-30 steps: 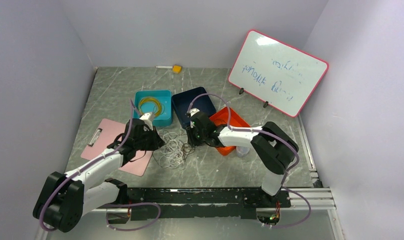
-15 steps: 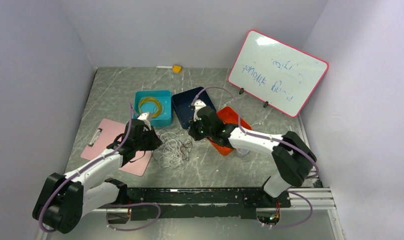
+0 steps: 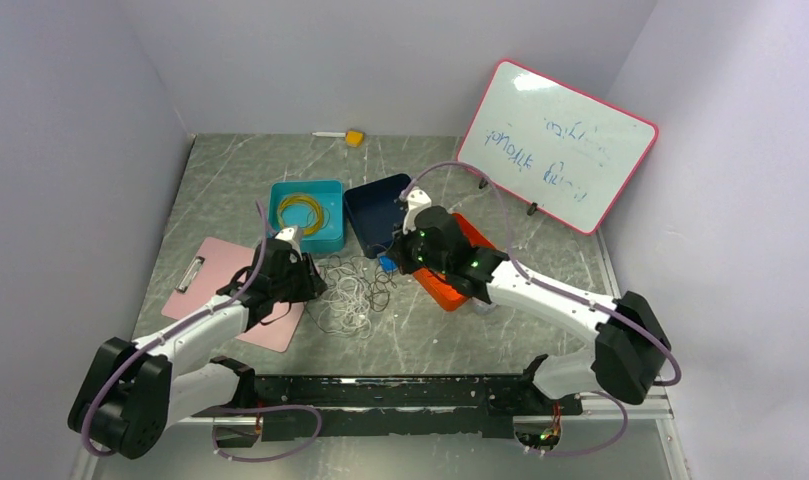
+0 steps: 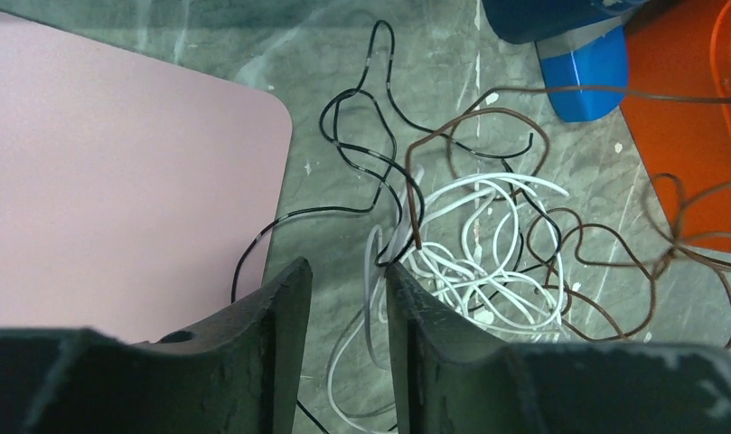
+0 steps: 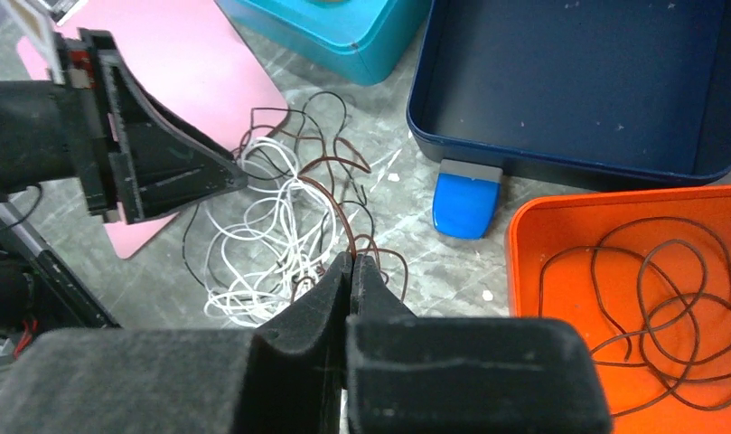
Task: Untangle the cables
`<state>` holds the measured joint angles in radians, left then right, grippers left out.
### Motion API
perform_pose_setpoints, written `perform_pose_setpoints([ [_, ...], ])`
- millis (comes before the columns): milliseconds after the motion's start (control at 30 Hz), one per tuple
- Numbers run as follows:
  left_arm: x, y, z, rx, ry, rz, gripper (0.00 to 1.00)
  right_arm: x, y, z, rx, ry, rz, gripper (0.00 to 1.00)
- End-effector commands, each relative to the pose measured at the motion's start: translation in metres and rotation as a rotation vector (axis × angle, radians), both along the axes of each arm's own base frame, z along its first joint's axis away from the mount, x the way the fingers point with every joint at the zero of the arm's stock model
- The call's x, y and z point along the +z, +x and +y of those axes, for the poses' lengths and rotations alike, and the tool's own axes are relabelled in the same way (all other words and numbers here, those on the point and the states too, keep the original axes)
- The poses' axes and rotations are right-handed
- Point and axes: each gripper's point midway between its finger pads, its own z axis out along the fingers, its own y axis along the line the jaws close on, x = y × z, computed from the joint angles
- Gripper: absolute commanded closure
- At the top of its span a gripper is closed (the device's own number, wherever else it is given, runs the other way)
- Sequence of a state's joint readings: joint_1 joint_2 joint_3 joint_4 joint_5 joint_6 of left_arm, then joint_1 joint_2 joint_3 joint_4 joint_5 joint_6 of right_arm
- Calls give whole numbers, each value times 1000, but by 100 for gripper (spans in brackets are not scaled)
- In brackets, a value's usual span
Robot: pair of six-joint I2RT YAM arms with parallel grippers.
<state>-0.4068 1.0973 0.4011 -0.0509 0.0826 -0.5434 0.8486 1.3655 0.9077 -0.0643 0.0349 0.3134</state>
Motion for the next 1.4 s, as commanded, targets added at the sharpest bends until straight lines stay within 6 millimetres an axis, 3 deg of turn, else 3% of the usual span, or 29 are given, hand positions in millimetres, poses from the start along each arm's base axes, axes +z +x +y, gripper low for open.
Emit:
perform_pose_setpoints([
  [0,9,10,-2,22,-1,-21,57,49,-4,2,17,76,-63,100],
  [100,9,12,-2,34,-3,-17,55,77,-9,5,39,139,-88,100],
  [167,11,13,-2,40,-9,-22,55,85,-11,4,41,161,-89,100],
  [233,15,14,-2,46,-18,-36,53,112,-11,6,42,210,-120,100],
  [400,24,16,1,69,-20,-62,51,135,-14,6,44,253,-140,100],
  [533,43,17,4,86,-39,-115,48,134,-12,3,22,255,-138,100],
  [800,97,11,15,137,-99,-269,33,117,-14,-5,-23,252,-102,100],
  [1133,156,7,26,197,-156,-385,29,113,-13,-22,-86,211,-100,100],
  [1233,174,6,32,229,-157,-400,30,101,-19,-24,-68,196,-87,100],
  [1367,200,2,38,263,-176,-423,29,104,-26,-21,-24,212,-80,100],
])
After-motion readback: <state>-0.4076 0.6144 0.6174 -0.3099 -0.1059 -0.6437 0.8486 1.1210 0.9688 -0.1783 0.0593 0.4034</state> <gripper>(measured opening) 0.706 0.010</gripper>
